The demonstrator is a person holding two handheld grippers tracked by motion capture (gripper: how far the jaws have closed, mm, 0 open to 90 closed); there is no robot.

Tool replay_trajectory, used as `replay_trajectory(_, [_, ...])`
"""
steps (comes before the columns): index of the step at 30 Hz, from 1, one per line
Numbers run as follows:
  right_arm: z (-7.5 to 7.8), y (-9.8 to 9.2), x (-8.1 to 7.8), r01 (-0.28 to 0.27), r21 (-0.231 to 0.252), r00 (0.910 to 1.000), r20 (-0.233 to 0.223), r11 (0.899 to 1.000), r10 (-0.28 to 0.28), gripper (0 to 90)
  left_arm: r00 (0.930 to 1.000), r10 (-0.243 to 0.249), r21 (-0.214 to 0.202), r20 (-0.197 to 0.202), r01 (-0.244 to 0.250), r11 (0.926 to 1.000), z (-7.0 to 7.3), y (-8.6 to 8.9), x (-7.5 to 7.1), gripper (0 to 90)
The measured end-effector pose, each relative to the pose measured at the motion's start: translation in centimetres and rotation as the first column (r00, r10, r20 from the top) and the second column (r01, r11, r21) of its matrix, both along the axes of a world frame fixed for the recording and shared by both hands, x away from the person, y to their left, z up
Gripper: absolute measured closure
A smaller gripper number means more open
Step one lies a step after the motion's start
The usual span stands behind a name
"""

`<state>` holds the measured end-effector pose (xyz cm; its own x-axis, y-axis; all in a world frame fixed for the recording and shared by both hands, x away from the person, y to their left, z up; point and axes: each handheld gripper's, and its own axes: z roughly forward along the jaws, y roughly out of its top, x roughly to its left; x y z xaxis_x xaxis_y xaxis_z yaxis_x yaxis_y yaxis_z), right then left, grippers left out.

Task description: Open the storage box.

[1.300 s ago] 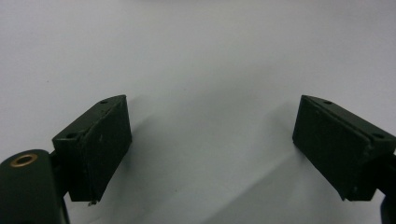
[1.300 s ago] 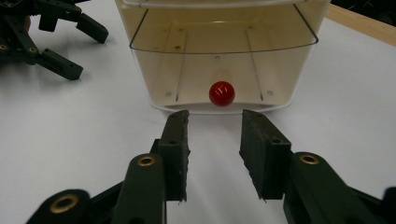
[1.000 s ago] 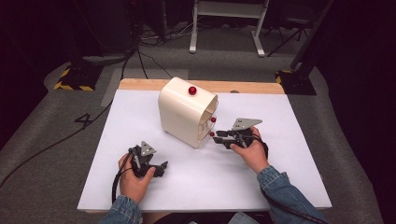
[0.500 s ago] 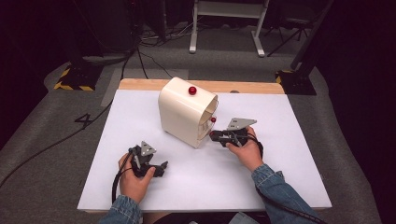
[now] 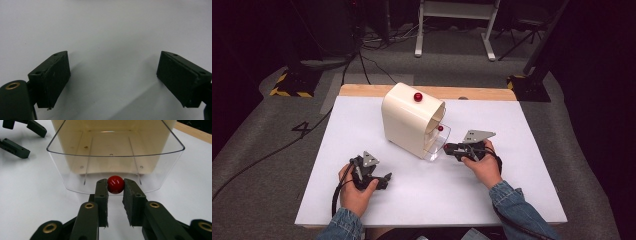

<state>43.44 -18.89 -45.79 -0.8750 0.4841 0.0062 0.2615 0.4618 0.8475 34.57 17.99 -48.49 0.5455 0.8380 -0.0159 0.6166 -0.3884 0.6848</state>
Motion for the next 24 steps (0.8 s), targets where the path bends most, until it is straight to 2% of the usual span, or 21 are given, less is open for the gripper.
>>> replay_trajectory(14, [0.2, -3.6, -2.9, 0.037, -0.004, 0.9993, -0.001, 0.999, -0.037, 74.1, 1.0, 0.0, 0.003, -0.003, 0.0, 1.0, 0.0, 0.0, 0.1, 11.8])
replay_trajectory(24, [0.0, -5.3, -3.5, 0.051, 0.0, 0.9986, -0.013, 0.999, -0.051, 74.1, 1.0, -0.002, 0.003, -0.005, 0.002, 1.0, 0.1, 0.0, 0.1, 11.7])
